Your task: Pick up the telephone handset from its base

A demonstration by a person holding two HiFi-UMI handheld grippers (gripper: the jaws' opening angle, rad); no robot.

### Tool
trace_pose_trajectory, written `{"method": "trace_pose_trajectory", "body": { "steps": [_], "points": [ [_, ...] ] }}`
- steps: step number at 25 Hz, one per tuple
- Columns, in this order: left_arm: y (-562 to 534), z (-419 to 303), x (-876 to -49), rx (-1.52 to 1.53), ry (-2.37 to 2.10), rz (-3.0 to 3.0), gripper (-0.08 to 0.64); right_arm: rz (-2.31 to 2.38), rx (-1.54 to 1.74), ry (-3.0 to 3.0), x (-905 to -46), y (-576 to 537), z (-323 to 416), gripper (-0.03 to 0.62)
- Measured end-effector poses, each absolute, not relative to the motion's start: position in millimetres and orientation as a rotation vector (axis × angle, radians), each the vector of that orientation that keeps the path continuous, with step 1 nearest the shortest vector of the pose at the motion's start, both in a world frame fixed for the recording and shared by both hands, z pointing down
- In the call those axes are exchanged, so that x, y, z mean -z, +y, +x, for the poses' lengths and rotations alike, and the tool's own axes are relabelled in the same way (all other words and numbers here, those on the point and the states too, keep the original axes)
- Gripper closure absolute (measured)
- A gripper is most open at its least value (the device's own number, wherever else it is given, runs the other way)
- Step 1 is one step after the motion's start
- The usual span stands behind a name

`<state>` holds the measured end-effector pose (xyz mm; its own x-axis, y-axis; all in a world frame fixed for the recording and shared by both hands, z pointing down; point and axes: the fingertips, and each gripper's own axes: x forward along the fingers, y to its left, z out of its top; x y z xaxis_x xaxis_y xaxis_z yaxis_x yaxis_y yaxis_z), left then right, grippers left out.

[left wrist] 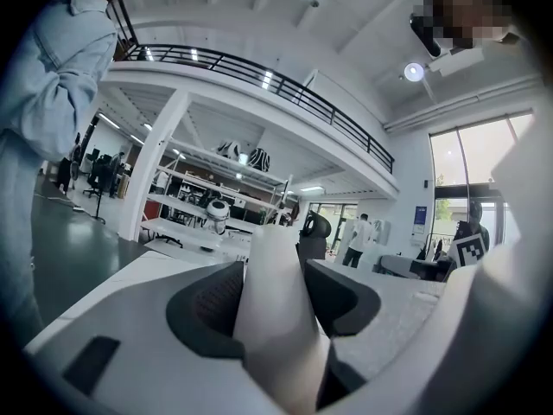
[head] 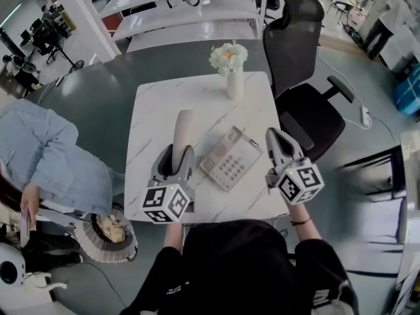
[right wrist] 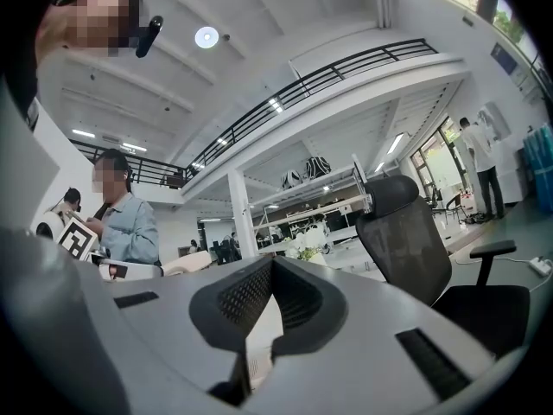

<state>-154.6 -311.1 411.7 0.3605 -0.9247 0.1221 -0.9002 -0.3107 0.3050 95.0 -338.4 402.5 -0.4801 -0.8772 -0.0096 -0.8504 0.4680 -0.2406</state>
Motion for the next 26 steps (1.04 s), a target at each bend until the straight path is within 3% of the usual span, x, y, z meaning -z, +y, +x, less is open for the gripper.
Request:
{"method": "trace_pose_trajectory", "body": {
  "steps": [26],
  "points": [
    [-312.1,-152.7,-416.2,0.084,-1.632,2.299,0.345,-1.585,0.314,2.559,-408.5,-341.8,107.8,0.601]
  ]
}}
